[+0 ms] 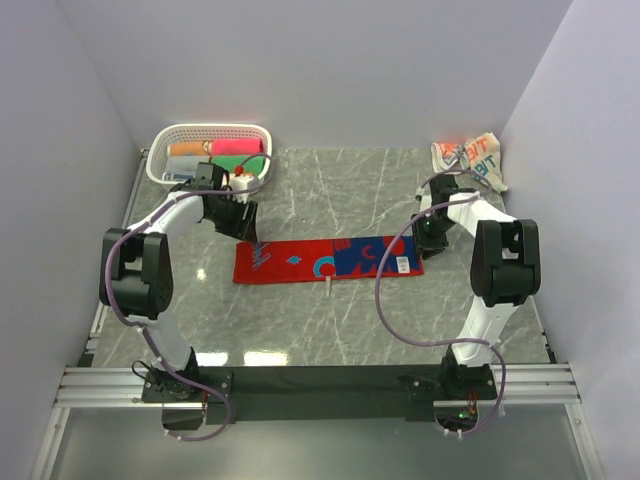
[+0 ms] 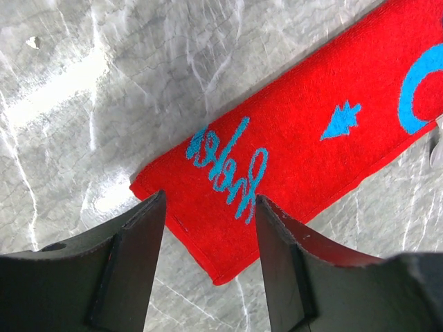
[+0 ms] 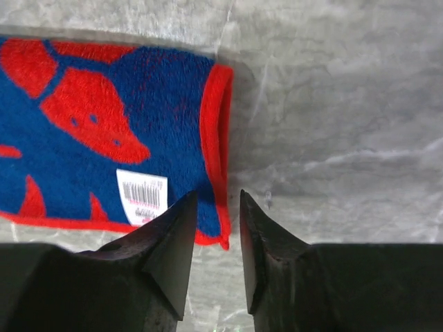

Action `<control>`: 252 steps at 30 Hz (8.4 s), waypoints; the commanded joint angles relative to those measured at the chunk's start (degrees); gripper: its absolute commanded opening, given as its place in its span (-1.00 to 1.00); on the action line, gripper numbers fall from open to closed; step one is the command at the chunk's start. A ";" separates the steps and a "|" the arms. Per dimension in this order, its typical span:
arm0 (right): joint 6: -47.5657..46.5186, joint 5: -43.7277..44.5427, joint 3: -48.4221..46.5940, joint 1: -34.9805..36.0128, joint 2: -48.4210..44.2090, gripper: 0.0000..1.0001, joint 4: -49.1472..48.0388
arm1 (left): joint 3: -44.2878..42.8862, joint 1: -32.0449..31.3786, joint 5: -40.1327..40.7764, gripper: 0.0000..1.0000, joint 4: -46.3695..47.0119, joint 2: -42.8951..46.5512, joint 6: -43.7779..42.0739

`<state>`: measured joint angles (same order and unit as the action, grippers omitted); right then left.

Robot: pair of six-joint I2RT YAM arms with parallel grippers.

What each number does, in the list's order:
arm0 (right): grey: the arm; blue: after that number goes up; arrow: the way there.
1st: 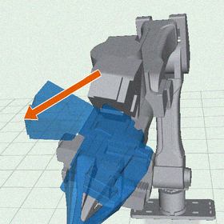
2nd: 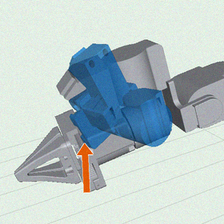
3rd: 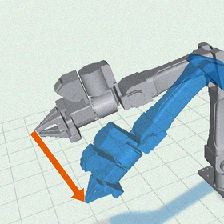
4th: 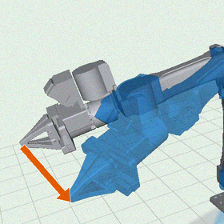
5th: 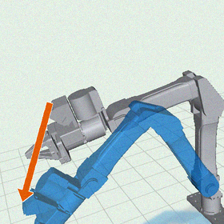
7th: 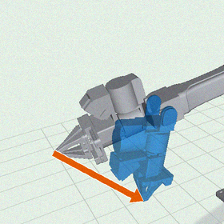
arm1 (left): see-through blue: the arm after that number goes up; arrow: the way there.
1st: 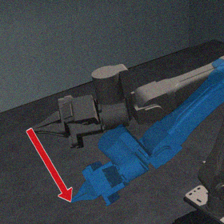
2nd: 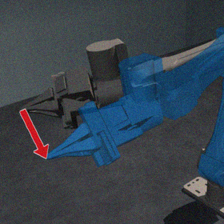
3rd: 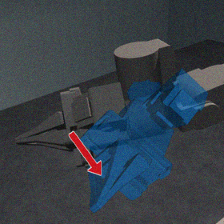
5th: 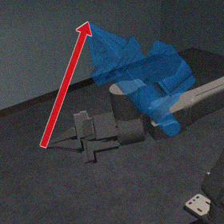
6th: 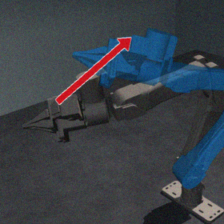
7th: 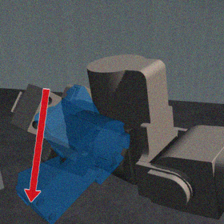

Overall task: Roll the towels
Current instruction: Fold the towel, then roll the towel

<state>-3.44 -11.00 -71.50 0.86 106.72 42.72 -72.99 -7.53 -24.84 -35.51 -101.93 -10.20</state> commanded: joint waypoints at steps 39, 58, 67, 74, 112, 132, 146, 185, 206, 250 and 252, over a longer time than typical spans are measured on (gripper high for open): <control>-0.78 1.25 -6.89 9.85 -2.75 -1.00 3.34 | 0.92 0.59 -0.47 0.14 -0.44 2.61 -2.02; 1.60 -10.52 -10.94 13.46 5.43 -0.58 6.32 | 1.27 0.59 -0.56 0.13 -0.88 2.79 -2.11; -0.34 -20.27 -14.62 10.13 3.42 -0.25 9.57 | 0.75 0.59 -2.84 0.12 -2.02 3.23 -3.16; -3.76 -18.27 -14.81 3.27 1.83 -0.68 10.54 | 1.27 -0.64 -4.25 -0.13 -1.94 3.41 -2.99; -3.24 -20.81 -0.82 4.59 -6.00 -0.20 -2.11 | -36.56 -6.88 -2.15 -0.02 1.84 -20.27 1.75; -3.15 -27.48 4.44 6.61 3.50 -0.24 -0.71 | -27.28 -8.38 0.05 -0.33 -4.92 -24.71 6.51; 2.03 -39.71 13.14 5.82 -3.51 -0.21 -7.82 | -56.04 -8.64 -6.17 -0.14 3.50 -43.45 4.92; 28.57 -41.20 15.16 14.43 7.10 -0.54 -41.22 | 21.22 -29.02 5.58 0.21 30.66 17.47 -10.10; 35.43 -41.02 13.85 14.52 10.53 -0.59 -40.52 | 16.05 -44.68 21.59 0.25 38.86 -2.29 -16.08; -18.43 -5.00 32.86 41.40 -39.86 0.25 -38.07 | -12.52 -21.21 -27.72 -0.49 -20.39 -31.57 -14.94; -17.31 -4.82 28.90 42.55 -32.47 0.25 -37.88 | -12.70 -21.21 -27.72 -0.46 -20.22 -31.93 -14.50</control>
<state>-17.76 -21.28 -37.23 41.71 67.72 7.79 -85.76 -28.21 -59.37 -58.37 -130.47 -23.18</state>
